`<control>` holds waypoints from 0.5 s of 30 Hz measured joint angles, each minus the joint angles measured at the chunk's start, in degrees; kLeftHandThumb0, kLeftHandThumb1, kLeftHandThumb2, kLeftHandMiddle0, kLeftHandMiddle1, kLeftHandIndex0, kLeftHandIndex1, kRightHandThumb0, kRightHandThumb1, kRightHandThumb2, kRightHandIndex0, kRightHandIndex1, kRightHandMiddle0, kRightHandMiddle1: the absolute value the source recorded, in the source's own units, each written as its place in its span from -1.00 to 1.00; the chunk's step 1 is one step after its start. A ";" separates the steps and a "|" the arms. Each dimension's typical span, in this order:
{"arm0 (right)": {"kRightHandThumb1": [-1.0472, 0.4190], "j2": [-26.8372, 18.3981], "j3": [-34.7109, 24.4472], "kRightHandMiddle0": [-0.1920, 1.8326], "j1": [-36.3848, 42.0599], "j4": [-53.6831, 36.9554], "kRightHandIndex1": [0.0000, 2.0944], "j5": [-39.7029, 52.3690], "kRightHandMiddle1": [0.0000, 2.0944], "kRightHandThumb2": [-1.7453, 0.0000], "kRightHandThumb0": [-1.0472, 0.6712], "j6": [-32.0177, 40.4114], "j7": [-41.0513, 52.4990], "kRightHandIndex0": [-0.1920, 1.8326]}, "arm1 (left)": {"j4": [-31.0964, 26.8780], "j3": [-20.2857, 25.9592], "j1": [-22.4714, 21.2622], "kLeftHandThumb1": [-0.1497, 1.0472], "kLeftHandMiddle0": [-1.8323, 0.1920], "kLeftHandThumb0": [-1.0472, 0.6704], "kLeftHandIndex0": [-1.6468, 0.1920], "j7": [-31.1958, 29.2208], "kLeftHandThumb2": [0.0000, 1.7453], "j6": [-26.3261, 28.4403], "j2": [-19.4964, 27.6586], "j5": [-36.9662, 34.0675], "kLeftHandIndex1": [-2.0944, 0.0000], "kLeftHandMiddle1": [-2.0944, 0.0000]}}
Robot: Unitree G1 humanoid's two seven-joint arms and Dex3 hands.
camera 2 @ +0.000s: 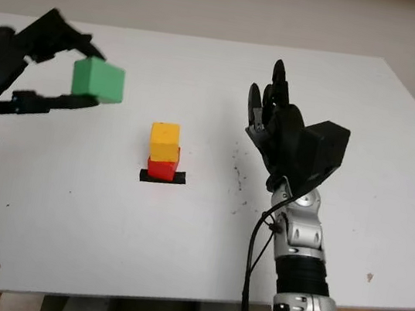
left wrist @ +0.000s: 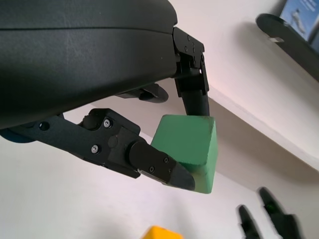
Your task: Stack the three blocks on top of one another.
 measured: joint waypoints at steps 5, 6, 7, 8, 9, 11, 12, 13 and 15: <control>-1.00 0.31 0.00 -1.00 0.03 -0.01 -1.00 0.04 -0.99 0.35 -0.49 0.18 0.05 -1.00 | 4.54 -1.72 -6.35 0.99 0.40 -0.20 0.37 -2.06 -0.94 2.73 -3.22 -3.93 -0.49 0.92; -1.00 0.46 0.02 -0.98 0.04 -0.03 -1.00 0.01 -0.98 0.34 -0.47 0.19 -0.10 -1.00 | 5.47 -2.10 -7.25 0.99 0.40 -0.20 0.37 -2.52 -0.94 3.26 -4.07 -4.78 -0.51 0.92; -1.00 0.69 0.05 -0.98 0.06 -0.08 -1.00 -0.02 -0.98 0.33 -0.46 0.20 -0.29 -1.00 | 6.34 -2.54 -7.92 0.99 0.40 -0.20 0.38 -2.94 -0.94 3.75 -4.87 -5.44 -0.52 0.92; -1.00 0.89 0.09 -0.98 0.08 -0.19 -1.00 -0.09 -0.98 0.32 -0.46 0.22 -0.53 -1.00 | 7.11 -3.00 -8.33 0.99 0.40 -0.20 0.39 -3.26 -0.94 4.13 -5.66 -5.96 -0.53 0.92; -1.00 1.10 0.12 -0.98 0.10 -0.35 -1.00 -0.11 -0.97 0.31 -0.46 0.24 -0.65 -1.00 | 7.54 -3.51 -8.45 1.00 0.41 -0.20 0.40 -3.49 -0.93 4.35 -6.16 -6.03 -0.54 0.93; -1.00 1.26 0.14 -0.98 0.13 -0.49 -1.00 -0.13 -0.97 0.32 -0.46 0.26 -0.71 -1.00 | 8.26 -4.64 -8.46 1.00 0.42 -0.21 0.42 -3.63 -0.93 5.21 -7.05 -5.97 -0.55 0.93; -1.00 1.26 0.13 -0.98 0.15 -0.52 -1.00 -0.14 -0.96 0.33 -0.46 0.25 -0.76 -1.00 | 8.43 -5.02 -8.45 1.00 0.42 -0.21 0.42 -3.63 -0.93 5.75 -7.45 -5.86 -0.55 0.93; -1.00 1.27 0.12 -0.98 0.21 -0.53 -1.00 -0.15 -0.97 0.33 -0.45 0.25 -0.81 -1.00 | 8.53 -5.43 -8.45 1.00 0.42 -0.21 0.43 -3.63 -0.93 6.14 -7.75 -5.72 -0.55 0.93; -1.00 1.28 0.12 -0.99 0.27 -0.53 -1.00 -0.18 -0.96 0.33 -0.47 0.28 -0.91 -1.00 | 8.67 -6.27 -8.45 1.00 0.41 -0.20 0.43 -3.59 -0.93 6.37 -8.01 -4.93 -0.54 0.92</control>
